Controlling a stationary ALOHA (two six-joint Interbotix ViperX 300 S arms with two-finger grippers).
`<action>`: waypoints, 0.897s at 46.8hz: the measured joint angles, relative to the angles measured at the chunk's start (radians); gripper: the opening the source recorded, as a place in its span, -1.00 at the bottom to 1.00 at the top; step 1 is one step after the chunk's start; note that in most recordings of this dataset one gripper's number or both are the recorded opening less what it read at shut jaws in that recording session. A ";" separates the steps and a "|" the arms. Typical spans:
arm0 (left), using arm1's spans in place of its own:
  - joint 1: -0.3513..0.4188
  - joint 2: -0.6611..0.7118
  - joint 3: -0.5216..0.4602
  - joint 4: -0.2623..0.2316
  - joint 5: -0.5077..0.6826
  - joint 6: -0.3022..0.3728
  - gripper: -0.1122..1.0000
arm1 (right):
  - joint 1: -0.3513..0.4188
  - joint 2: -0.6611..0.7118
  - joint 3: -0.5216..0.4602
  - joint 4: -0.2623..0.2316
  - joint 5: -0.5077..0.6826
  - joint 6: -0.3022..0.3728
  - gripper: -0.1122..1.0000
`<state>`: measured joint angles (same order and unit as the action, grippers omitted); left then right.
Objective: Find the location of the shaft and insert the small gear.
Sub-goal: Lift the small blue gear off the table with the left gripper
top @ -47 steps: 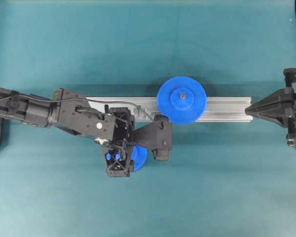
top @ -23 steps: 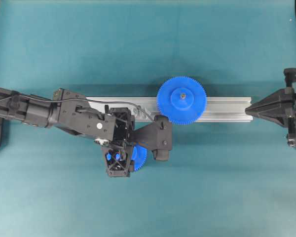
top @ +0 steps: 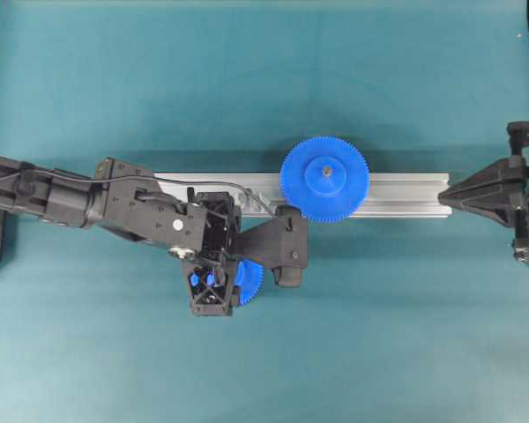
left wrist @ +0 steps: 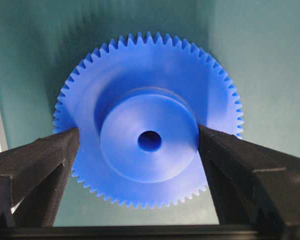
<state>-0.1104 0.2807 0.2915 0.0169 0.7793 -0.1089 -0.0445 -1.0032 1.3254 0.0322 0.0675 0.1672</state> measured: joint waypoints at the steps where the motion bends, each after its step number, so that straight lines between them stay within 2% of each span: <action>1: 0.000 0.000 0.000 0.002 -0.002 0.000 0.85 | -0.002 0.002 0.000 0.000 0.002 0.000 -0.73; 14: -0.005 0.003 -0.003 0.002 -0.002 0.002 0.77 | 0.000 0.000 0.000 0.000 0.002 0.000 -0.73; 19: -0.009 0.005 -0.005 0.002 0.005 0.002 0.61 | 0.000 0.000 0.002 0.000 0.000 0.000 -0.73; 24: -0.015 0.008 -0.008 0.002 0.017 0.005 0.33 | 0.000 0.000 0.000 -0.002 0.002 -0.002 -0.73; 42: -0.018 0.008 -0.008 0.000 0.029 0.006 0.34 | -0.002 -0.002 0.000 0.000 0.002 0.000 -0.73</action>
<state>-0.1289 0.2884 0.2838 0.0169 0.8084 -0.1028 -0.0460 -1.0048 1.3254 0.0322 0.0690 0.1672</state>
